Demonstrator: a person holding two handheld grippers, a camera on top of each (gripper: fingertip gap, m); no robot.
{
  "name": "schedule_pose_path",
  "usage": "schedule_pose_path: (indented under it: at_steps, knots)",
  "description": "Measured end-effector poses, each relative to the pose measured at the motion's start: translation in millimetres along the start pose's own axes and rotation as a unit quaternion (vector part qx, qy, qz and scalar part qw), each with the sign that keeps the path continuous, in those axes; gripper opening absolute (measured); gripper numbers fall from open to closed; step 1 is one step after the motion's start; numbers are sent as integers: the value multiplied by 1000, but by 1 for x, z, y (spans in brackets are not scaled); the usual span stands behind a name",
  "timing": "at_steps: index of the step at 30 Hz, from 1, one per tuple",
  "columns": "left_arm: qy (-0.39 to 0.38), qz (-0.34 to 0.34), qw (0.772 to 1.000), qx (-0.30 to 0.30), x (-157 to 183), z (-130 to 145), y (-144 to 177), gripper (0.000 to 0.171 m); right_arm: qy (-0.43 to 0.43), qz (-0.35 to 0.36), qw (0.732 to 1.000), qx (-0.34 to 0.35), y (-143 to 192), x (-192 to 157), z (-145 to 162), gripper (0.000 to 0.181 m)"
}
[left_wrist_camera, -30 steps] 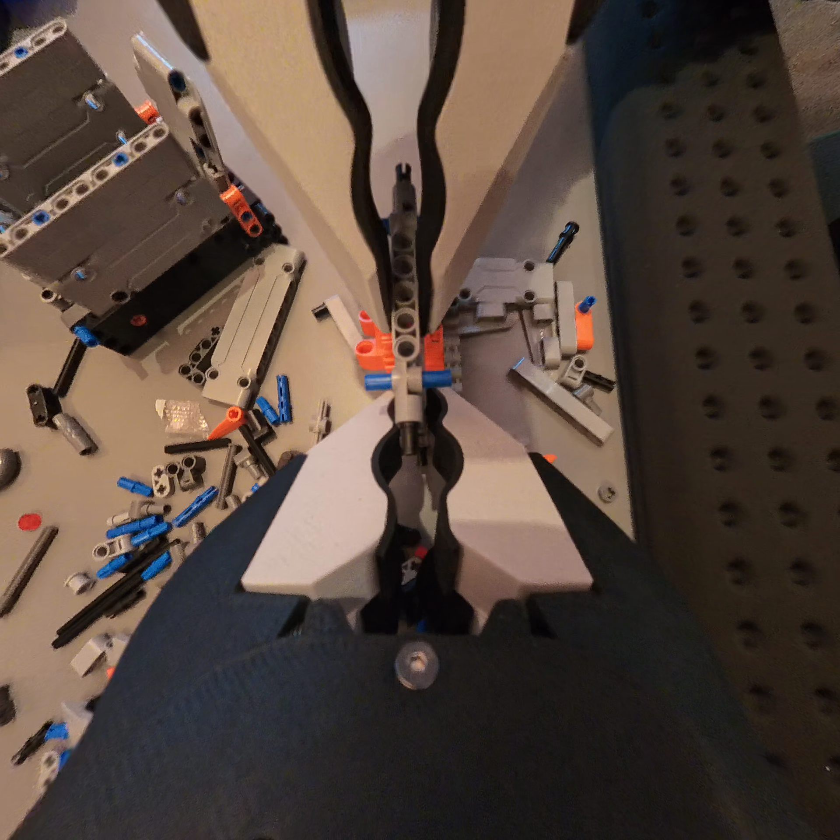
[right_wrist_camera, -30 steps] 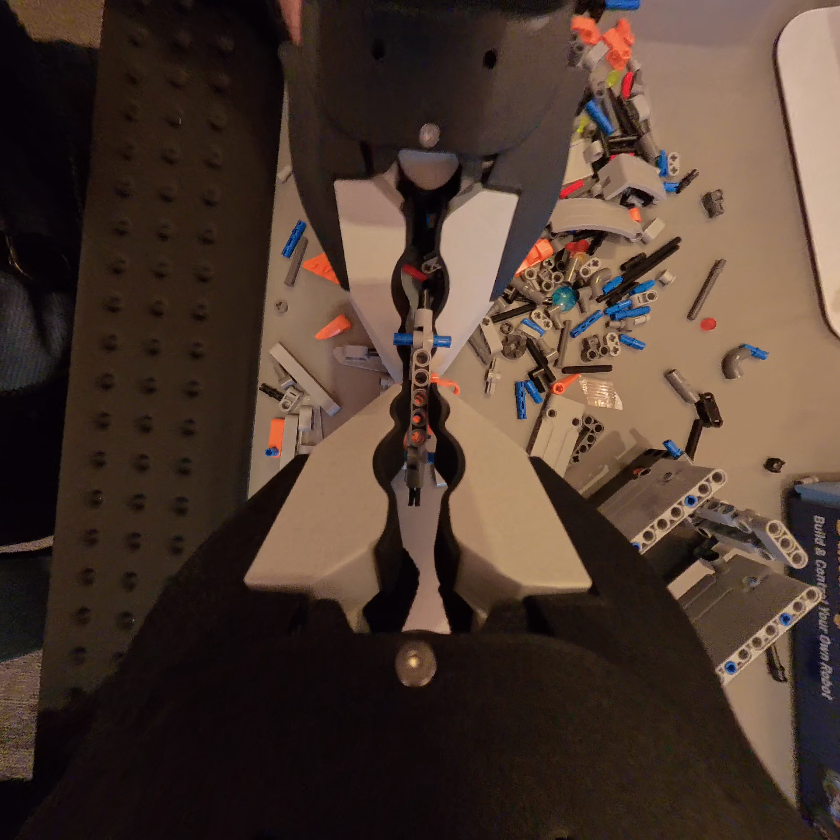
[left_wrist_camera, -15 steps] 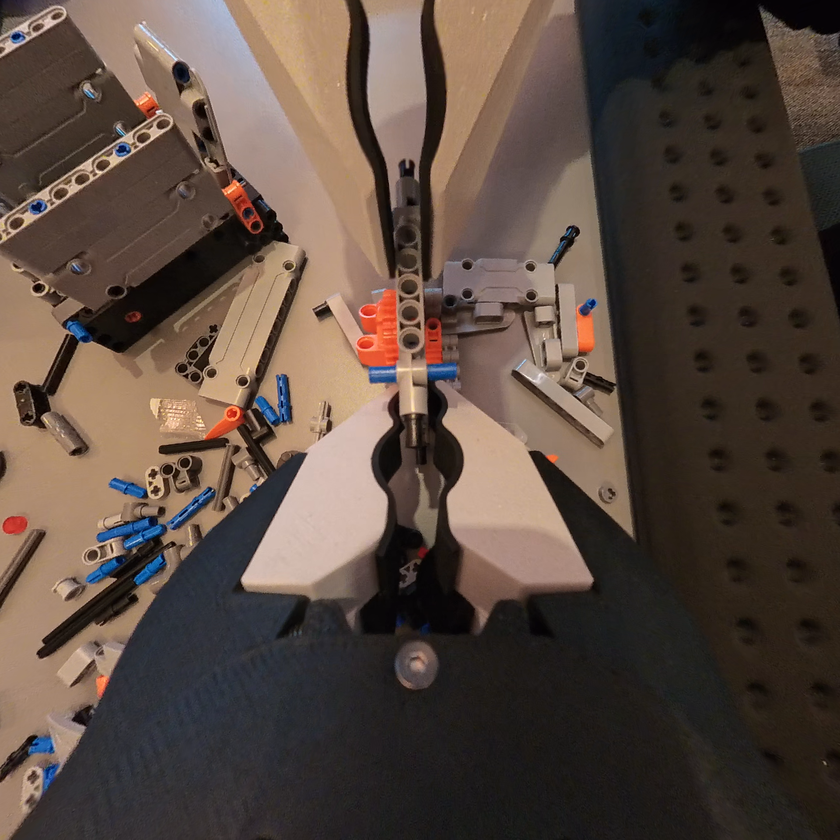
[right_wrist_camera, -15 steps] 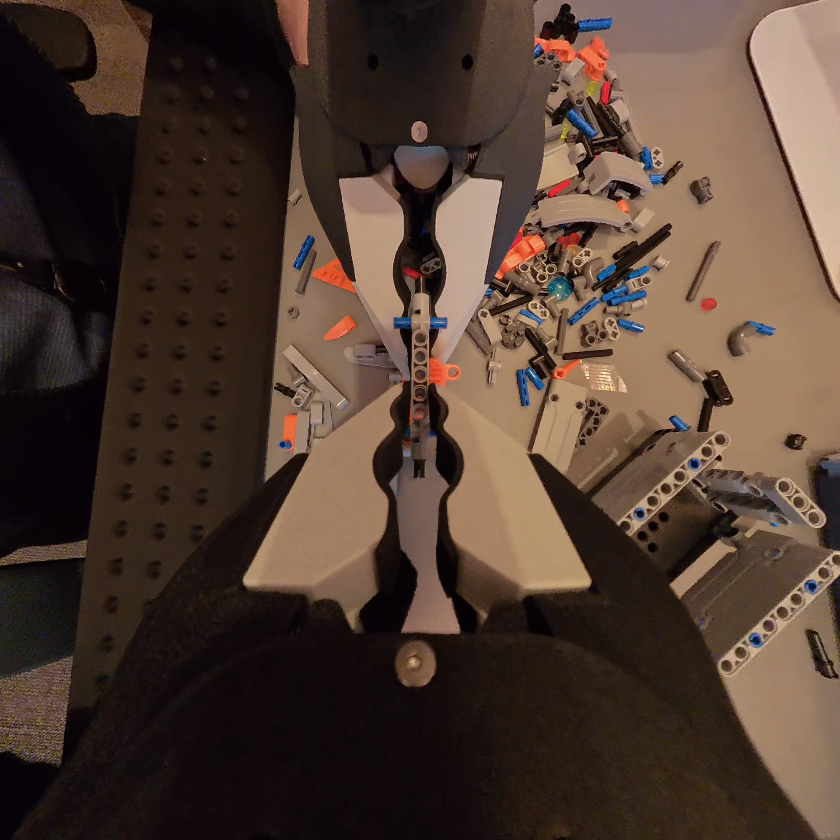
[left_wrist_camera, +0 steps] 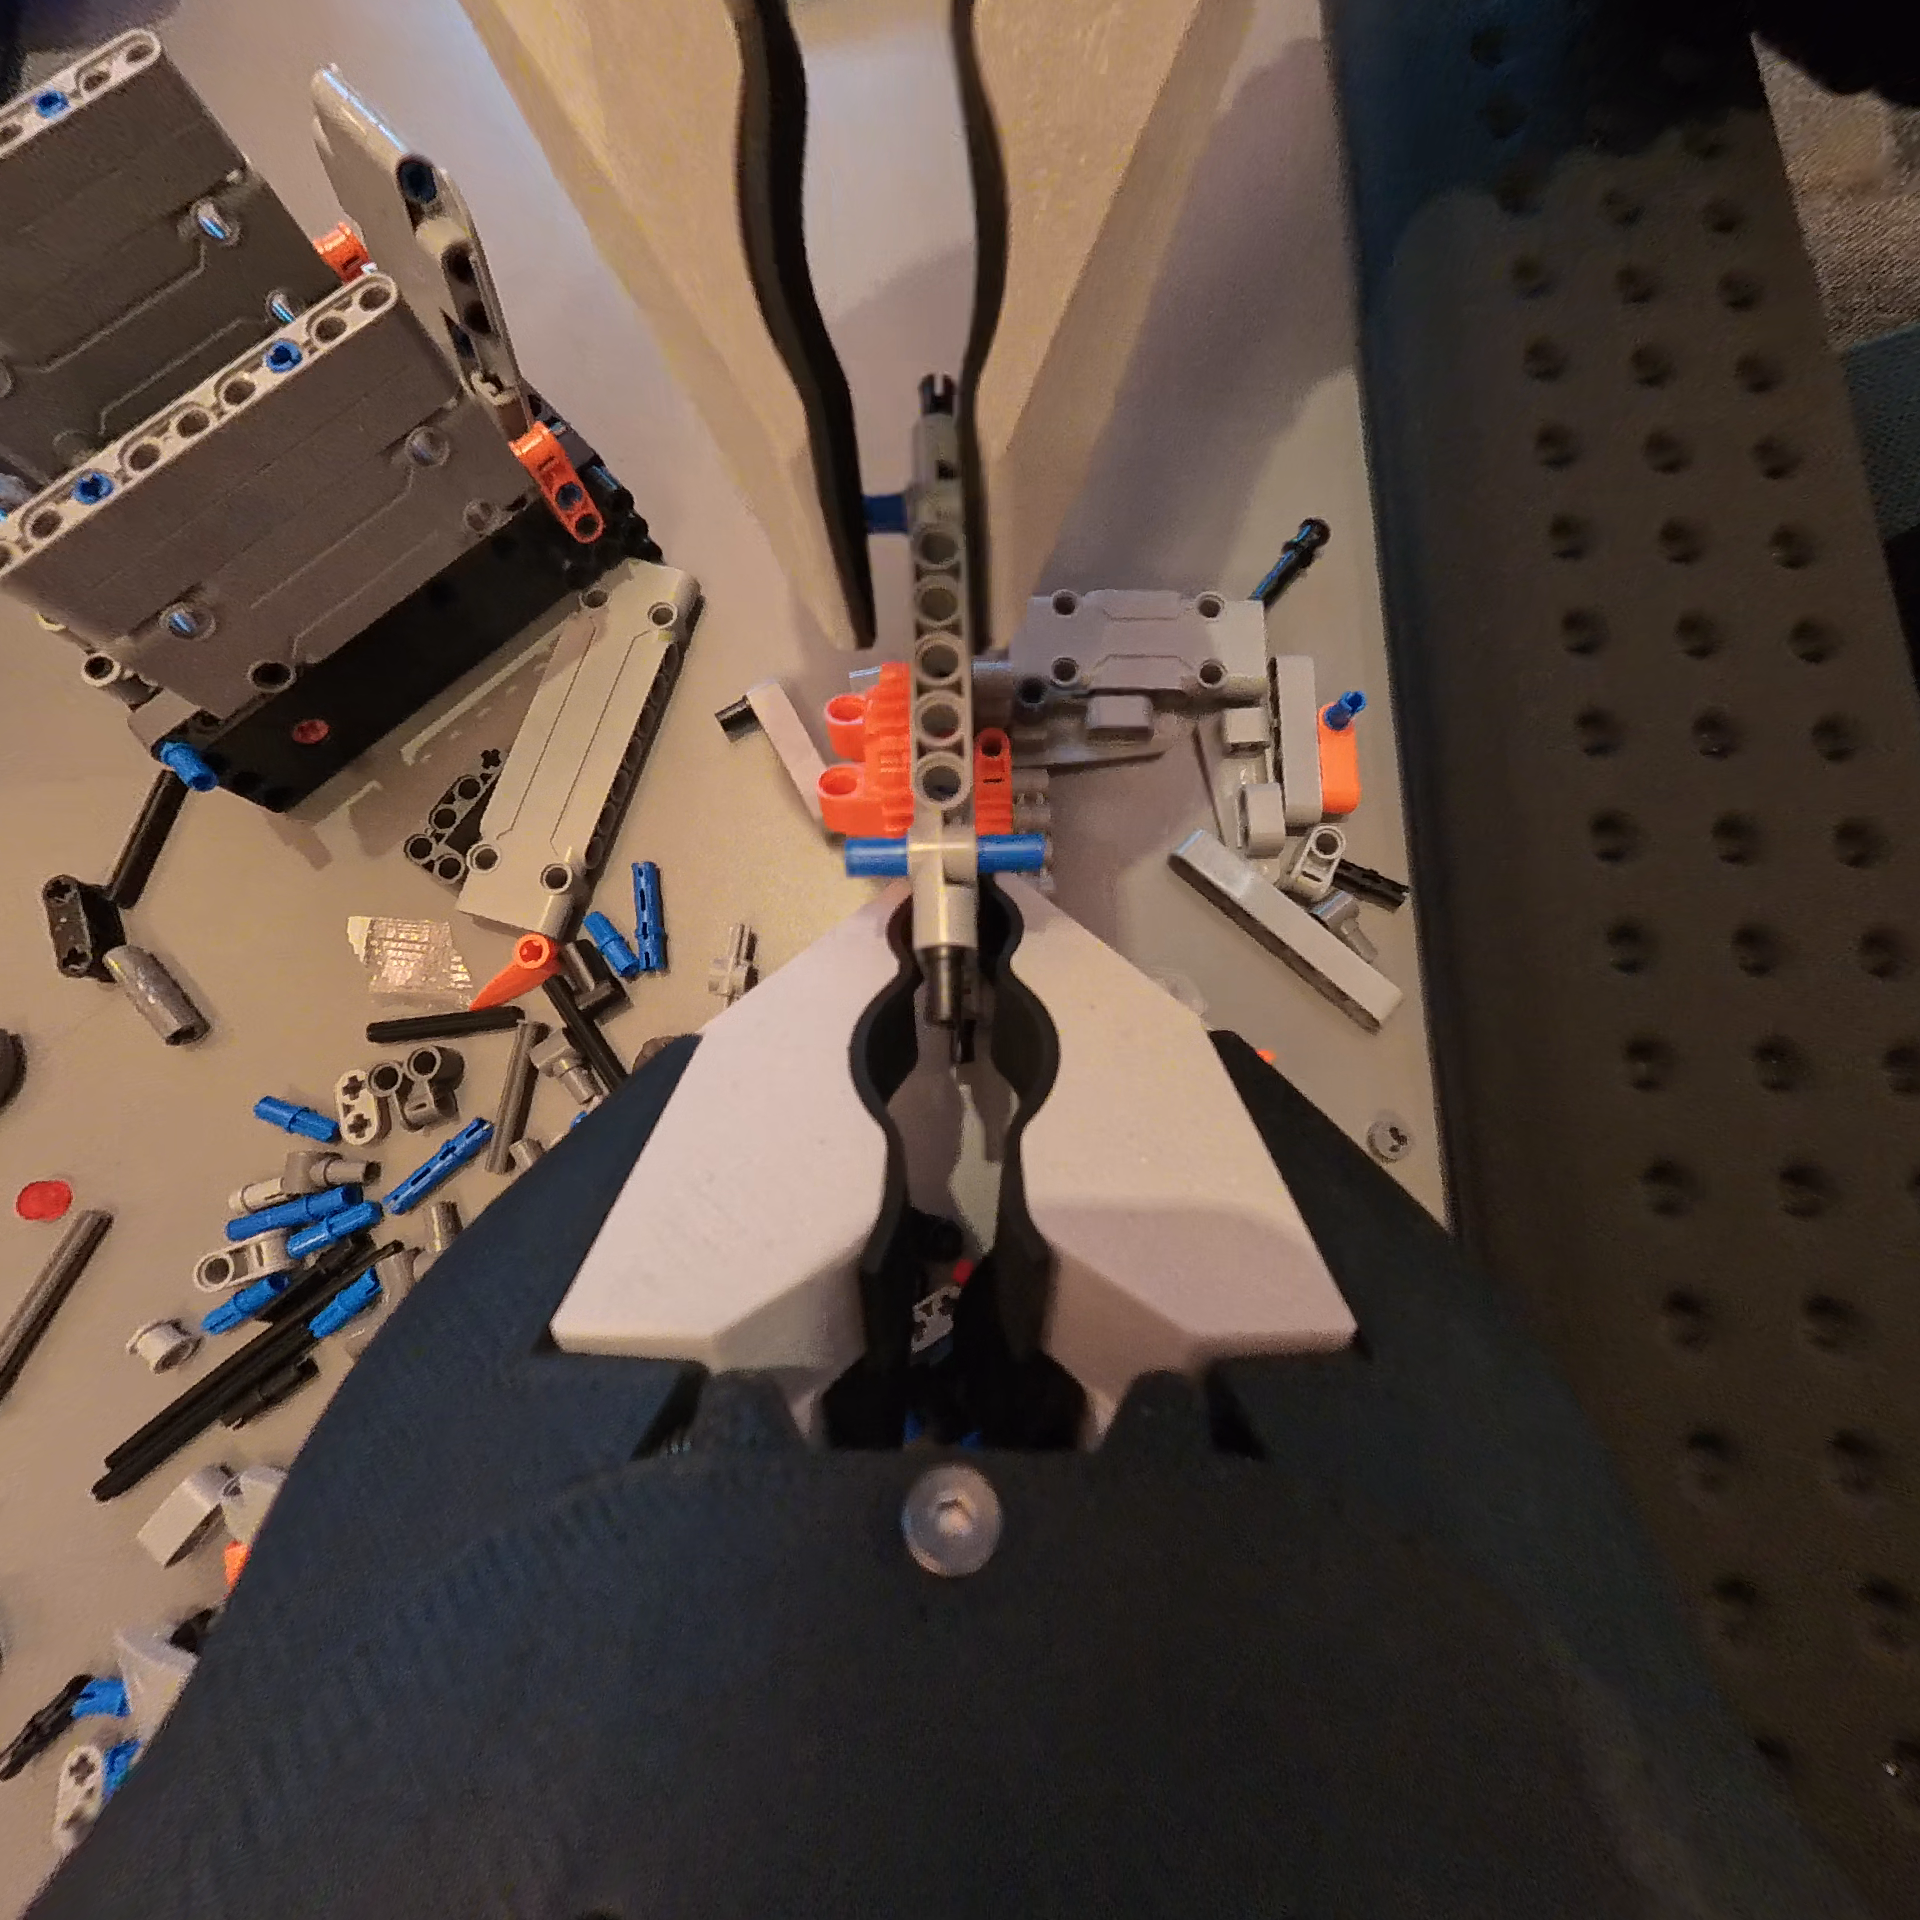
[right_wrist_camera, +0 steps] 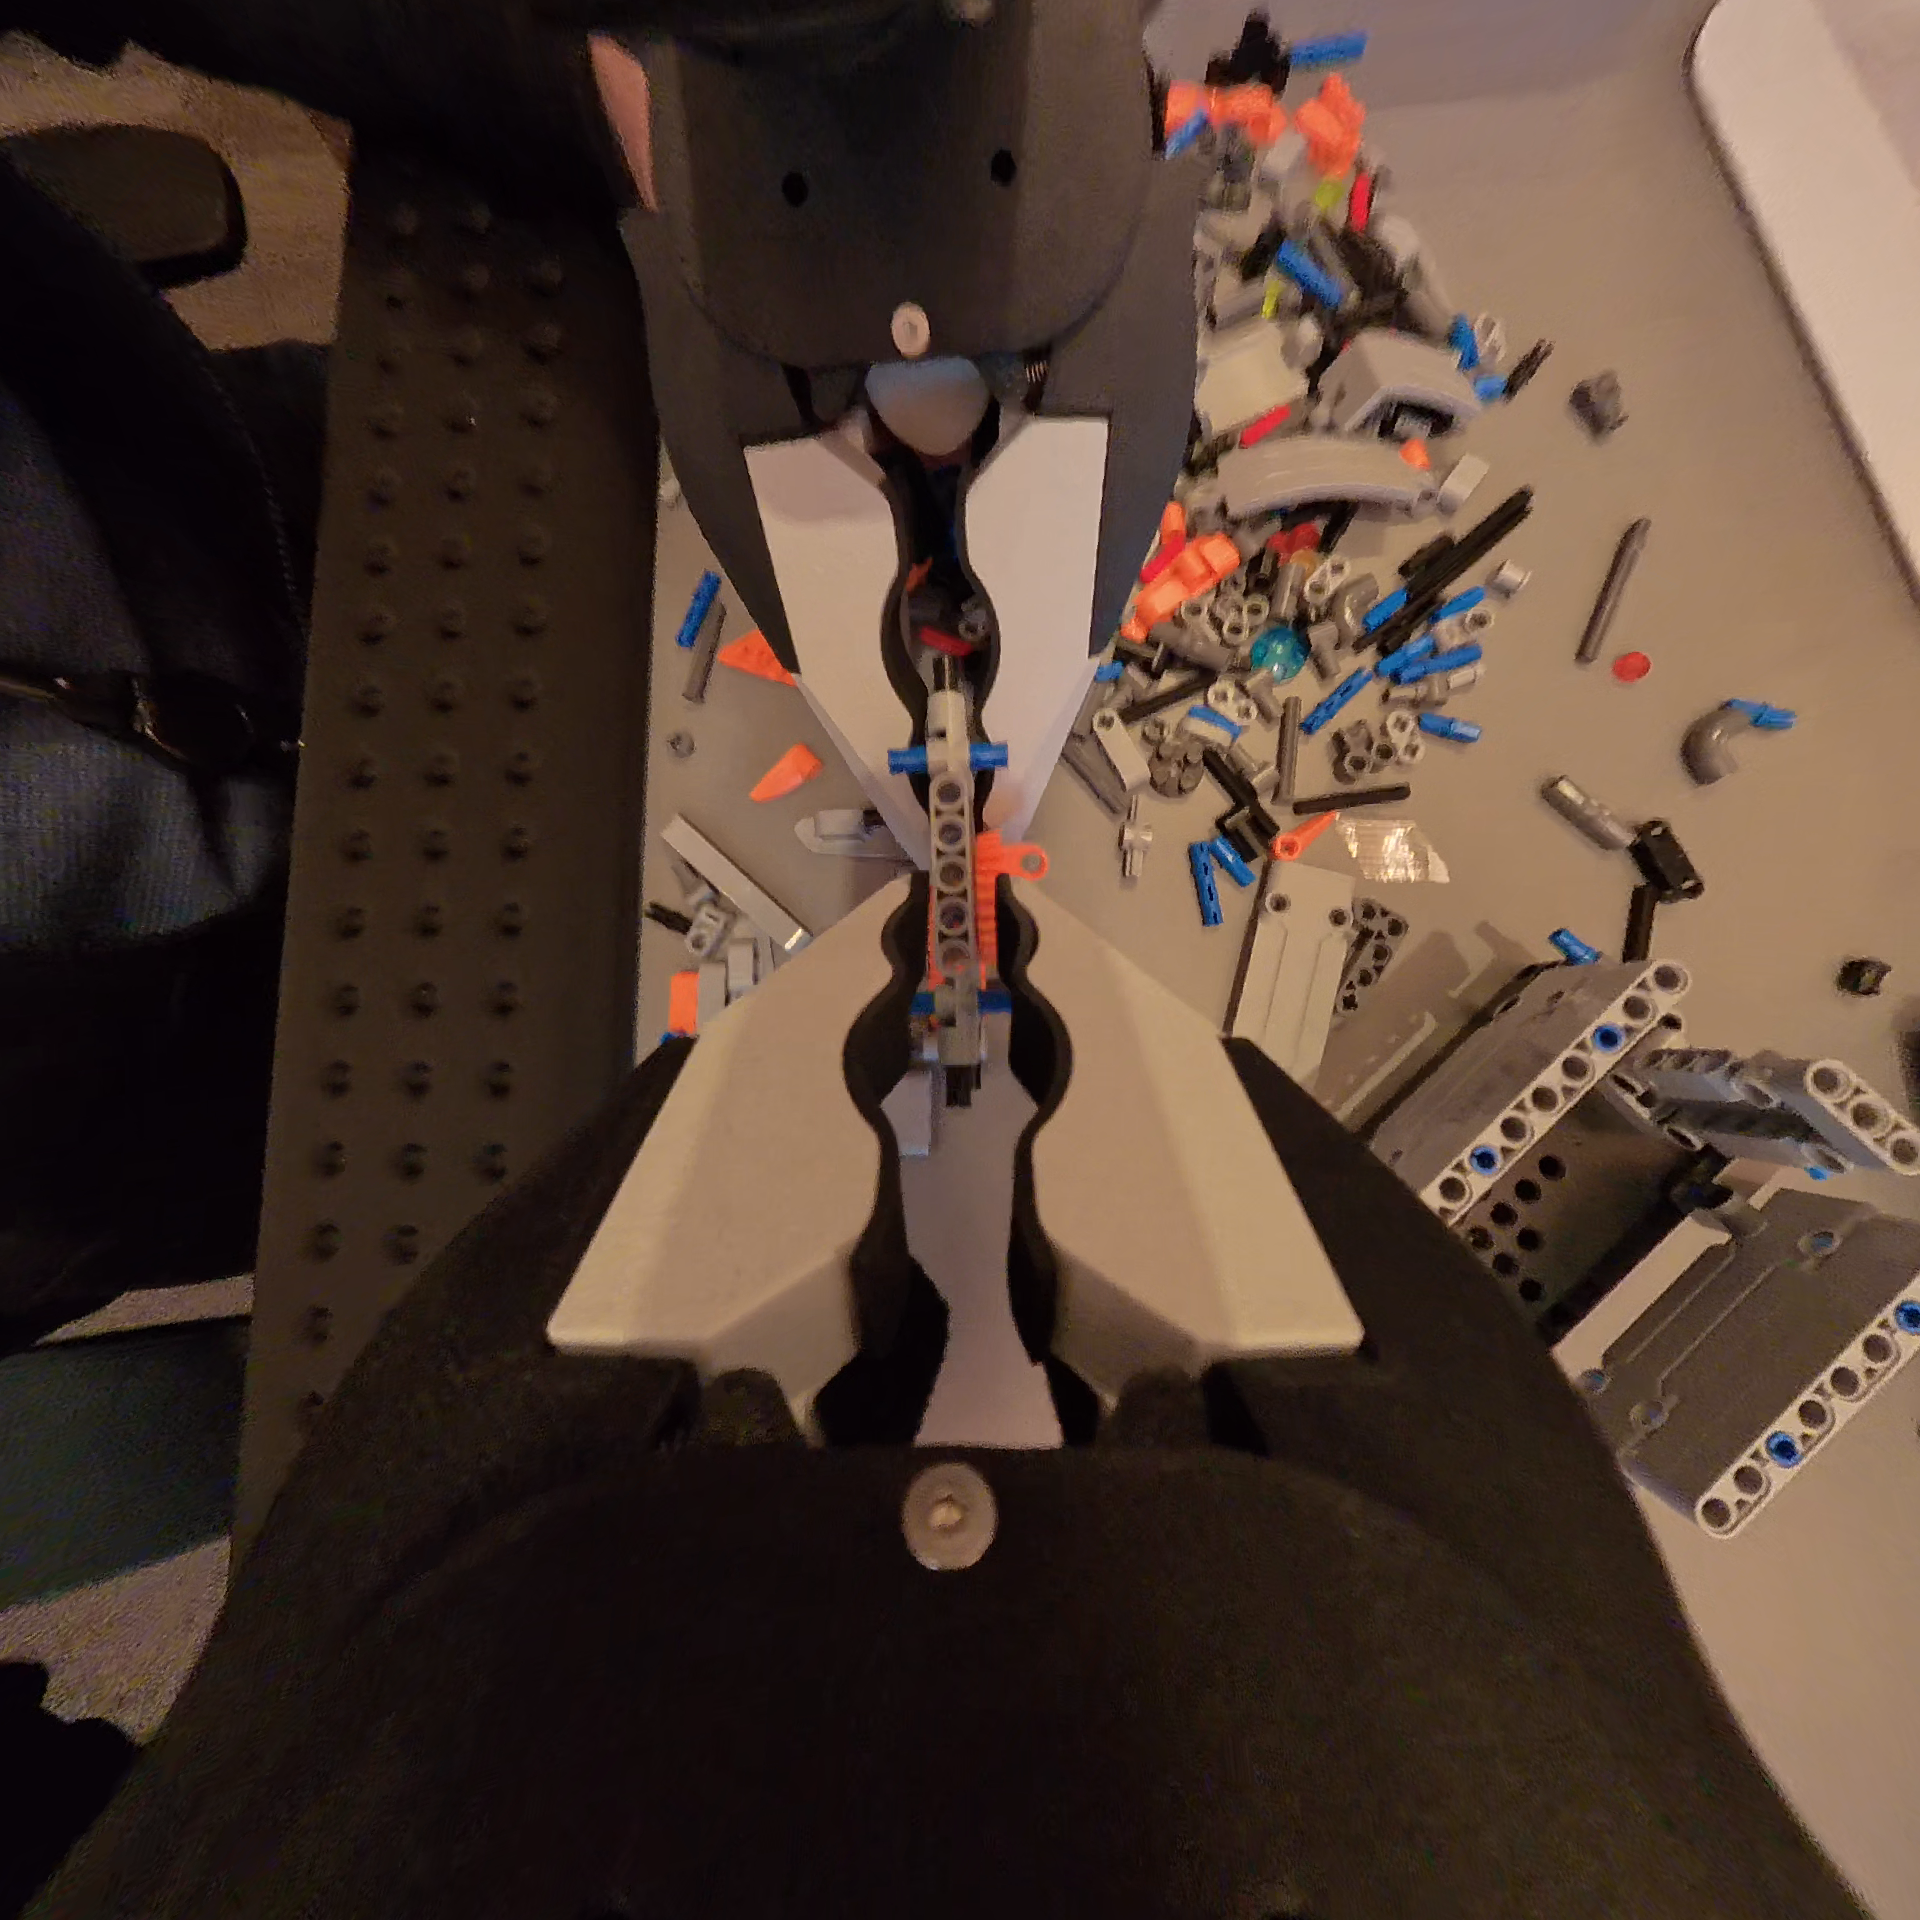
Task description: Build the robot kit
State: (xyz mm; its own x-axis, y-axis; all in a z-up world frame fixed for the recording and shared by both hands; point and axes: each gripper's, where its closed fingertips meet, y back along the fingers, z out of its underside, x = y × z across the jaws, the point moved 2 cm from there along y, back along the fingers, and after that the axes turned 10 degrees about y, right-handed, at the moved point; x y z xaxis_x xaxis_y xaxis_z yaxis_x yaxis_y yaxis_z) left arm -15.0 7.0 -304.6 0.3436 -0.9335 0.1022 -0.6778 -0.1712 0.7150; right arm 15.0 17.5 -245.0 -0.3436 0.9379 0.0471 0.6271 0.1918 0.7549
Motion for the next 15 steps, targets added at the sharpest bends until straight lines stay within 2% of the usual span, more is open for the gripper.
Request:
schedule_pose_path:
  at_steps: [3, 6, 9, 11, 13, 15]
  knots:
    - [-42, -60, 997, 19, -5, -9, 11, 5, -11, 48, 997, 52, 27, 5, -9, 20]
    - [-112, -154, 981, 40, -8, -24, 29, 4, -59, 74, 987, 130, 59, 10, -13, 31]
    - [-194, -272, 941, 51, -13, -40, 50, 4, -105, 44, 981, 155, 63, 5, -6, 50]
    - [-230, -319, 918, 49, -10, -48, 57, 5, -70, 65, 984, 151, 58, 0, -6, 55]
    - [-260, -361, 894, 44, -9, -53, 62, 5, -6, 138, 982, 133, 54, -2, -13, 54]
    - [-296, -410, 862, 39, -8, -60, 70, 5, 10, 182, 979, 95, 47, -2, -14, 61]
